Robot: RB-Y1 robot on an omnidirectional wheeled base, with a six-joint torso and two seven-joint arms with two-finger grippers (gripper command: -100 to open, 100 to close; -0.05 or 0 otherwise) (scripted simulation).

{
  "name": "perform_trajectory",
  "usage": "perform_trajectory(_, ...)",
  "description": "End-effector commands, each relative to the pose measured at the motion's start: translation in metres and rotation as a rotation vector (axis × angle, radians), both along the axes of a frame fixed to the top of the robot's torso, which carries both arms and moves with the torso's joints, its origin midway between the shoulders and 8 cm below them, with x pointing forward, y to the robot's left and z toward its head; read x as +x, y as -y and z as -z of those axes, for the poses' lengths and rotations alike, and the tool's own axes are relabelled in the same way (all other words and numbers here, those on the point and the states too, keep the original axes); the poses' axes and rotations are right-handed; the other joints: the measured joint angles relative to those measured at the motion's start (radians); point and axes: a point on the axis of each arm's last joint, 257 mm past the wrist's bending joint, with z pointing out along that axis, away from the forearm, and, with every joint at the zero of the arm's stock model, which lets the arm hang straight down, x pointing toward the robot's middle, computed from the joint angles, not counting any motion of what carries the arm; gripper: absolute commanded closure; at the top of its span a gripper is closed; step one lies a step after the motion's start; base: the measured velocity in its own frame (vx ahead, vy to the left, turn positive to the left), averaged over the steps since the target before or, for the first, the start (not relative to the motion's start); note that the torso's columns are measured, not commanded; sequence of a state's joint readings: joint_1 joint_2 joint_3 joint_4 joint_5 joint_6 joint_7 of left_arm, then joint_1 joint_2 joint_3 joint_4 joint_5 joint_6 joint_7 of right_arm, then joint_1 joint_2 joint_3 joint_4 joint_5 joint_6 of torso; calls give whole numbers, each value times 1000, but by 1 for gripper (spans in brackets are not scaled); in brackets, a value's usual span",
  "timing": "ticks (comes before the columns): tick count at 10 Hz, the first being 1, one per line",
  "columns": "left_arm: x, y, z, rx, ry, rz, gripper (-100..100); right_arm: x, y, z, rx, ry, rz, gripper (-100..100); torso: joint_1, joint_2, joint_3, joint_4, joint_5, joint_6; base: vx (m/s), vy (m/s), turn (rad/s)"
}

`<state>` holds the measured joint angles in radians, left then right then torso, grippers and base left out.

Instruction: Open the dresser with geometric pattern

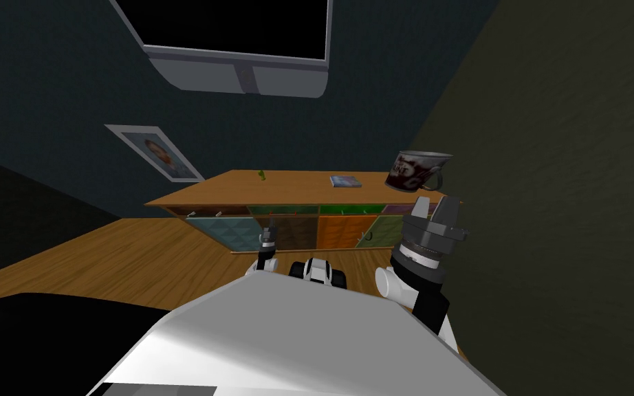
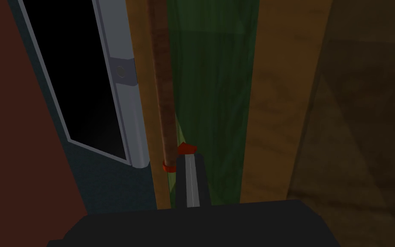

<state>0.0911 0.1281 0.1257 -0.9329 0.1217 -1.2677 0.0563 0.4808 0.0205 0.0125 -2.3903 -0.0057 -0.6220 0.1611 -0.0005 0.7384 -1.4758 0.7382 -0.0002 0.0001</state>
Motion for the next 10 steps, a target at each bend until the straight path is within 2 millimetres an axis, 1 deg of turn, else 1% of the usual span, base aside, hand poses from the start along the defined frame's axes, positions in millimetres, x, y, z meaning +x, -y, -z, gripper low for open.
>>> perform_trajectory(1, 10, 2, -8, 3, 11, 1, -100, 0, 0, 0, 0, 0, 0, 0, -6, 1, 1, 0, -1, 0, -12, -160, 8)
perform_trajectory(3, 17, 3, -15, 6, 19, 2, -100, 0, 0, 0, 0, 0, 0, 0, -3, -1, 0, 0, -1, 0, -3, -181, 2)
perform_trajectory(4, 15, 2, -12, 5, 16, 2, -100, 0, 0, 0, 0, 0, 0, 0, -2, -1, 0, 0, 0, 0, -6, -103, 5)
perform_trajectory(5, 27, 0, -18, 6, 16, 5, -100, 0, 0, 0, 0, 0, 0, 0, 6, -1, 0, 0, 1, 0, -11, -35, 17)
perform_trajectory(6, 31, -1, -21, 7, 16, 6, -100, 0, 0, 0, 0, 0, 0, 0, 8, 0, 0, 0, 2, 0, -14, -21, 18)
perform_trajectory(8, 46, -4, -30, 9, 16, 9, -100, 0, 0, 0, 0, 0, 0, 0, 3, 0, 0, 0, 1, 0, -25, -12, 21)
perform_trajectory(9, 50, -4, -33, 10, 16, 10, -100, 0, 0, 0, 0, 0, 0, 0, 1, -1, -1, 2, -1, 1, -37, -22, 17)
perform_trajectory(10, 46, -1, -25, 6, 4, 11, -100, 0, 0, 0, 0, 0, 0, 0, 1, -4, -2, 3, -2, 1, -18, -9, 1)
